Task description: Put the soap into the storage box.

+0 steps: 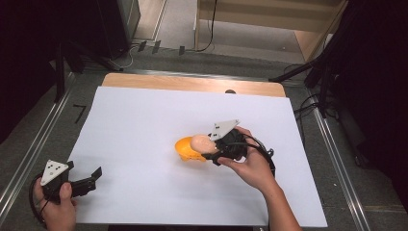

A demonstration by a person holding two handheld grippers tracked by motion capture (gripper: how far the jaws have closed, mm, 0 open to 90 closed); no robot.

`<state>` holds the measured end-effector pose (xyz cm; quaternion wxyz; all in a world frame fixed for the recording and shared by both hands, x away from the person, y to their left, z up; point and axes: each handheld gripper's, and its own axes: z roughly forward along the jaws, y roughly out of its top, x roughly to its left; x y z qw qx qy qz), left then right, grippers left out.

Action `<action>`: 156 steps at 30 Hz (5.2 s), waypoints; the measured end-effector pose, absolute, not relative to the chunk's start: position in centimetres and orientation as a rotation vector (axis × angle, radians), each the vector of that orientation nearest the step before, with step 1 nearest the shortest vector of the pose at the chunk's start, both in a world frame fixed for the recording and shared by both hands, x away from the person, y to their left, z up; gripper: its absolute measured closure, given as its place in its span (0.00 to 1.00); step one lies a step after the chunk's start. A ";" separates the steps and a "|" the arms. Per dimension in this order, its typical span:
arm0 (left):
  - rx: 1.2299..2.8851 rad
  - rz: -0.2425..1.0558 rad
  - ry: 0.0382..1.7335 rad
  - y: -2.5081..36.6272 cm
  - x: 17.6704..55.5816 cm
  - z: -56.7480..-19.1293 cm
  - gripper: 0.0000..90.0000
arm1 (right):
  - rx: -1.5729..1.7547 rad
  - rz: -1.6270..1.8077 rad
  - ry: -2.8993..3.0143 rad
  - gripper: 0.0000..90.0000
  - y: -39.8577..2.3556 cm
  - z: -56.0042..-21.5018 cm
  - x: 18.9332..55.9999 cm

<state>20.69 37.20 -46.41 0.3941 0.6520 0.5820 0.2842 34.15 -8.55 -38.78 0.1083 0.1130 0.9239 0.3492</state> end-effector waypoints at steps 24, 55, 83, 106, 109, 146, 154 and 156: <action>1.655 0.717 1.479 37.2 20.7 -46.4 0.00 | 0.162 0.995 2.804 0.37 -6.1 -39.9 36.0; 1.659 0.714 1.479 37.2 20.7 -46.4 0.00 | 0.297 1.099 2.771 0.30 -7.9 -40.5 36.3; 1.661 0.720 1.479 37.1 20.7 -46.4 0.00 | 0.606 1.189 2.631 0.30 -15.8 -42.3 34.0; 1.663 0.720 1.480 37.2 20.7 -46.4 0.00 | 0.928 1.166 2.482 0.29 -21.1 -46.1 31.4; 1.662 0.721 1.480 37.2 20.7 -46.4 0.00 | 0.963 1.174 2.454 0.29 -22.1 -46.5 30.8; 1.659 0.729 1.478 37.1 20.7 -46.4 0.00 | 1.313 1.187 2.080 0.12 -33.8 -48.7 23.4; 1.657 0.729 1.480 37.1 20.7 -46.4 0.00 | 1.317 1.170 2.051 0.14 -34.1 -48.7 22.9; 1.657 0.728 1.481 37.1 20.7 -46.4 0.00 | 1.315 1.154 2.049 0.15 -34.0 -48.8 22.9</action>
